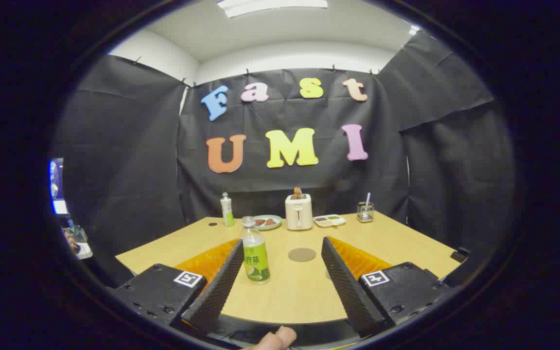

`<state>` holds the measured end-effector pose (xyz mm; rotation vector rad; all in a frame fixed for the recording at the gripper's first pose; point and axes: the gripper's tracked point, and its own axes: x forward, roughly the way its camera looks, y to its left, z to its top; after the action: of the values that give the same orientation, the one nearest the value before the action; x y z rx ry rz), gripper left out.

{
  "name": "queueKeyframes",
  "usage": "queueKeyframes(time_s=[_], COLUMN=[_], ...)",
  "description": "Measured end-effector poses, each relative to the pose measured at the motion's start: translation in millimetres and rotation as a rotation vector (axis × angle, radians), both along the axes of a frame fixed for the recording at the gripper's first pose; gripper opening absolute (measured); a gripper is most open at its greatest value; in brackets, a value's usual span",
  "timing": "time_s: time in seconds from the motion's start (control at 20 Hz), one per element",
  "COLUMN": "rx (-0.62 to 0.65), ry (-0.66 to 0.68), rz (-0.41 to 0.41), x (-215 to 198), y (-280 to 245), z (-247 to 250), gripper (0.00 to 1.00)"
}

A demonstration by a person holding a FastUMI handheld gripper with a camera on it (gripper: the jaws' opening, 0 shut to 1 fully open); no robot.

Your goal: Take the bottle from table, then pour the juice into the cup, finally place the bottle on the coaster

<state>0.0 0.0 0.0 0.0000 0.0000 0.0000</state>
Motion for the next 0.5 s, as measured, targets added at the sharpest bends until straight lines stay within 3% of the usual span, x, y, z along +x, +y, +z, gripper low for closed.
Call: queueKeyframes(time_s=[0.25,0.5], rx=[-0.030,0.028], ry=[-0.023,-0.046], rz=[-0.013,-0.011], x=[-10.7,-20.0], y=[-2.2,-9.2], z=[10.9,16.0], gripper=[1.00,1.00])
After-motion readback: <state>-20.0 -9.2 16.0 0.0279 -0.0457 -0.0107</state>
